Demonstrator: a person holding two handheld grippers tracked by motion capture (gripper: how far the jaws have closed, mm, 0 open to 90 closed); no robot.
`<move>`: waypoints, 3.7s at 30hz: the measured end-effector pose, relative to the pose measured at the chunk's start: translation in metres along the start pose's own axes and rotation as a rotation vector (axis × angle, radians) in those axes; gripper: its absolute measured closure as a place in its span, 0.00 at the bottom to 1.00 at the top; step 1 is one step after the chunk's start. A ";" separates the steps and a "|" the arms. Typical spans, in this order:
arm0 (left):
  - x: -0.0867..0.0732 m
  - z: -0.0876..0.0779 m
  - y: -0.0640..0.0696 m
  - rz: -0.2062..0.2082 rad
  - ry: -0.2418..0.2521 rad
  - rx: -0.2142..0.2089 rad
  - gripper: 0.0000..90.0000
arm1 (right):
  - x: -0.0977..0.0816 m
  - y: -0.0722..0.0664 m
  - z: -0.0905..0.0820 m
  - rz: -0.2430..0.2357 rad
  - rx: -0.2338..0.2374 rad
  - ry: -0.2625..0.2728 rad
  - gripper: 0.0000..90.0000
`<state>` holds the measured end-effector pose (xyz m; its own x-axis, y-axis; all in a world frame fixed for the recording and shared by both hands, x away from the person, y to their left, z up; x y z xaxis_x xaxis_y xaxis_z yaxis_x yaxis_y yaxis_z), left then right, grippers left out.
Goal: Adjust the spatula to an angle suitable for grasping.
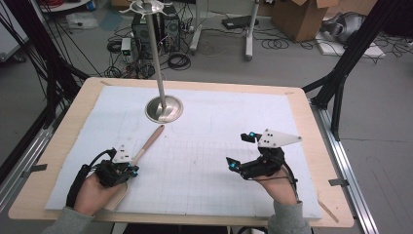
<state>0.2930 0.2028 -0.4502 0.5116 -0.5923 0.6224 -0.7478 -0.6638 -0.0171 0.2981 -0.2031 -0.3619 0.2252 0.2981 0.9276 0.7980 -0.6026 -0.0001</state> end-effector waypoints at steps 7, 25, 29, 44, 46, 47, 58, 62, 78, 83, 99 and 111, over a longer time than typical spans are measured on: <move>-0.001 -0.003 0.000 0.009 -0.004 -0.010 0.99 | 0.000 0.001 -0.001 0.001 -0.002 0.007 0.07; -0.005 -0.009 -0.002 0.017 -0.021 0.012 0.99 | -0.001 0.000 0.000 0.004 0.001 0.002 0.07; -0.010 -0.013 -0.008 0.008 -0.029 0.026 0.99 | -0.001 0.000 0.000 0.004 0.000 0.000 0.07; -0.009 -0.031 -0.012 -0.067 0.124 0.012 0.99 | -0.001 0.000 0.002 0.000 0.001 -0.004 0.07; -0.006 -0.036 -0.014 -0.084 0.149 0.024 0.99 | -0.001 -0.001 0.002 0.000 0.002 -0.004 0.07; -0.005 -0.038 -0.016 -0.095 0.158 0.033 0.99 | 0.000 -0.001 0.002 -0.002 0.002 -0.002 0.07; -0.004 -0.054 -0.027 -0.210 0.296 0.086 0.86 | 0.000 -0.002 0.002 -0.003 0.000 -0.004 0.07; 0.001 -0.060 -0.027 -0.213 0.321 0.109 0.67 | 0.000 -0.003 0.003 -0.005 0.004 -0.006 0.07; 0.001 -0.058 -0.031 -0.260 0.299 0.073 0.07 | 0.001 -0.002 -0.002 0.006 -0.009 0.006 0.07; -0.004 -0.059 -0.033 -0.273 0.296 0.077 0.07 | 0.001 -0.005 0.003 -0.005 0.000 -0.008 0.07; -0.007 -0.051 -0.041 -0.300 0.267 0.078 0.07 | 0.001 -0.007 0.003 -0.009 -0.001 -0.008 0.07; -0.007 -0.047 -0.044 -0.310 0.242 0.074 0.07 | 0.001 -0.008 0.005 -0.014 0.004 -0.016 0.07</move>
<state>0.3022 0.2575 -0.4175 0.5869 -0.2401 0.7732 -0.5366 -0.8305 0.1494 0.2943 -0.1942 -0.3632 0.2225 0.3185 0.9214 0.8033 -0.5955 0.0119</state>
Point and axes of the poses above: each handheld gripper's, and its own axes: z roughly forward along the jaws, x roughly out of its top, y roughly to its right, the point moved 3 cm from there along z, roughly forward along the jaws, and after that the axes turned 5 degrees about -x, right-handed, at the moved point
